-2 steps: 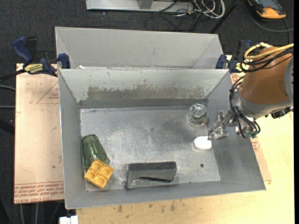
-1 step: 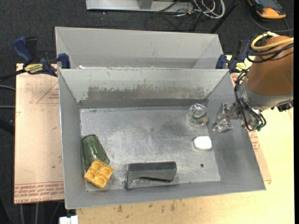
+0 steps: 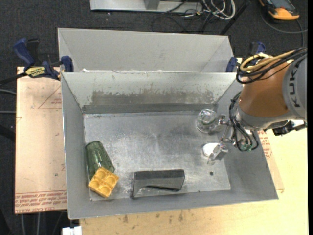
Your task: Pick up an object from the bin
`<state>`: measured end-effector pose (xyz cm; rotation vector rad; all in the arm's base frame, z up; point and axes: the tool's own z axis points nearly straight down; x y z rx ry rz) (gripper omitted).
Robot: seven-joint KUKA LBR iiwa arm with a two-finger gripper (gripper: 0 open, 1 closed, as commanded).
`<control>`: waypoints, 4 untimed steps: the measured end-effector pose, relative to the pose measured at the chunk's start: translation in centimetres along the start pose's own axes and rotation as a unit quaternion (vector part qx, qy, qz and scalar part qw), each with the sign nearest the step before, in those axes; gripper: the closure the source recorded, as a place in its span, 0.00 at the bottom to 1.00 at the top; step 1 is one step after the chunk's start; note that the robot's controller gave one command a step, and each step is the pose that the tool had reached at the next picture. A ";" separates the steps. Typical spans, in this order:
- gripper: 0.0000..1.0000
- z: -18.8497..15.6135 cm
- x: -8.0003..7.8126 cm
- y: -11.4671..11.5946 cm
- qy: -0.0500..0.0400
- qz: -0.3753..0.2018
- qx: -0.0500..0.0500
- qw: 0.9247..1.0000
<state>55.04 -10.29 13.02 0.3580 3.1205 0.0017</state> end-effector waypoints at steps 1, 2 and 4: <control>0.00 0.0 0.0 0.0 0.000 0.000 0.000 1.000; 1.00 5.5 -4.5 -1.3 0.003 0.028 -0.001 1.000; 1.00 -8.0 -2.2 1.0 -0.002 0.041 0.000 0.999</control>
Offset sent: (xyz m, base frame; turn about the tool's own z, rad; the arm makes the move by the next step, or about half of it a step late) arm 0.0391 -0.0247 -0.0602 0.0596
